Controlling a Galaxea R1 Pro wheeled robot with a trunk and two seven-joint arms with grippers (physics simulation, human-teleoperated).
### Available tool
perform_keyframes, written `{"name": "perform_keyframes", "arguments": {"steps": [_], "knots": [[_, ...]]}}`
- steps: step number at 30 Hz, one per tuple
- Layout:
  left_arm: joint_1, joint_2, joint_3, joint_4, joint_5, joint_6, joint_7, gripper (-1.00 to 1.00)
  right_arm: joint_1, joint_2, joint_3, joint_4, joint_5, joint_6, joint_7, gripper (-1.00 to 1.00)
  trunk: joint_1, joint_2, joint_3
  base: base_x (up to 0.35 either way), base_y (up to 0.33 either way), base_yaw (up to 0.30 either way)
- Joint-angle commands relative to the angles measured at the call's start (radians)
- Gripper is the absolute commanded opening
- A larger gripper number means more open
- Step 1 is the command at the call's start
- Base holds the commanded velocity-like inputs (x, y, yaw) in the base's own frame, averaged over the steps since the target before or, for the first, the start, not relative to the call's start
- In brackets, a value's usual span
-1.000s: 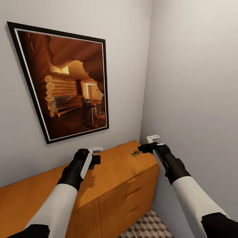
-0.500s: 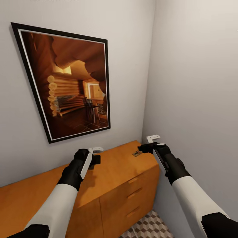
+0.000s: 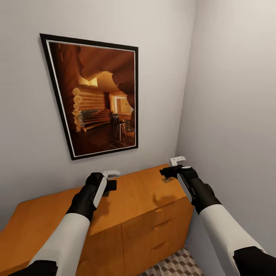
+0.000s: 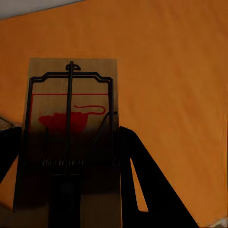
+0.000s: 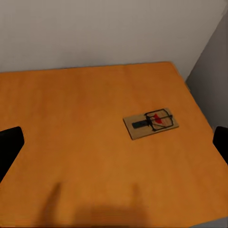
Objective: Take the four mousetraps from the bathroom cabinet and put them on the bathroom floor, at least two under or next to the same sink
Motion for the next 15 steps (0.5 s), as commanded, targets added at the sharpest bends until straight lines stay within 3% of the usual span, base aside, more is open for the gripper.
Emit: {"name": "perform_keyframes", "arguments": {"steps": [1, 15], "knots": [[0.000, -0.001, 0.002, 0.000, 0.005, 0.003, 0.007, -1.00, 0.000, 0.000, 0.000, -0.001, 0.000, 0.005, 0.003, 1.00, 0.000, -0.001, -0.001, -0.143, -0.245, 0.229], [0.000, -0.001, 0.002, 0.000, 0.005, 0.003, 0.007, -1.00, 0.000, -0.001, 0.001, -0.001, 0.000, 0.005, 0.003, 1.00, 0.000, -0.001, -0.001, -0.156, -0.149, 0.271]]}}
